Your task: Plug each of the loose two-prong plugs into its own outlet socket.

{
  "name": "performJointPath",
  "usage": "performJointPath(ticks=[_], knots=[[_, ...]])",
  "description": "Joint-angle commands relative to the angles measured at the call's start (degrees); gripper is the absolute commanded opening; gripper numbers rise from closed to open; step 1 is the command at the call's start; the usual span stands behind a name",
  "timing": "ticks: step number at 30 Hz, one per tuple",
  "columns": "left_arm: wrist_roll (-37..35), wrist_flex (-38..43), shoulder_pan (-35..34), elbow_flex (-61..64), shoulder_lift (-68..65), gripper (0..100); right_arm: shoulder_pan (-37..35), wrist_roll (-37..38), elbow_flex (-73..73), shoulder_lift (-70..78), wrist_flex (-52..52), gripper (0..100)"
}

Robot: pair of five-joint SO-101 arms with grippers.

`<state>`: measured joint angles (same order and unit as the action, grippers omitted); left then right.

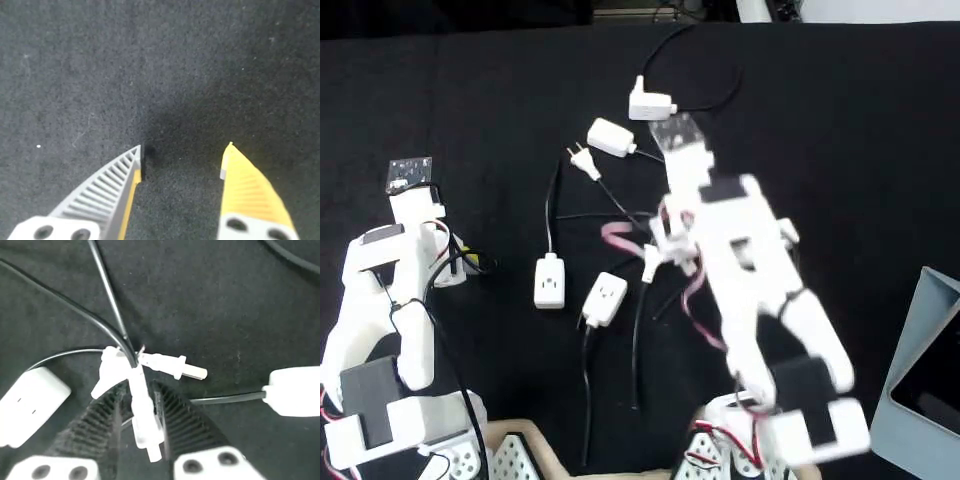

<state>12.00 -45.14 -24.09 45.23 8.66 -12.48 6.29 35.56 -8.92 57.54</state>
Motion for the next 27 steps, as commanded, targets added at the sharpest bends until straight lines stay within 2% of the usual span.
performJointPath(ticks=[1, 4, 9, 17, 27], knots=[[-0.35, 1.05, -0.31, -0.40, 1.85, 26, 0.62, -0.18, 8.92, -4.44, -8.44, 1.2], [-0.44, 1.05, -0.31, -0.40, 1.85, 26, 0.70, 0.70, 8.84, -2.59, -6.51, 1.5], [-0.53, 1.05, -0.31, -0.40, 1.85, 26, 0.53, 0.44, 5.05, 0.22, 0.97, 11.4], [-0.62, 1.05, -0.40, -0.40, 1.85, 26, 0.62, 0.70, 0.48, 1.01, 6.77, 7.8], [-0.62, 1.05, -0.40, -0.40, 1.85, 26, 0.44, 0.88, 0.57, 1.45, 7.65, 7.8]])
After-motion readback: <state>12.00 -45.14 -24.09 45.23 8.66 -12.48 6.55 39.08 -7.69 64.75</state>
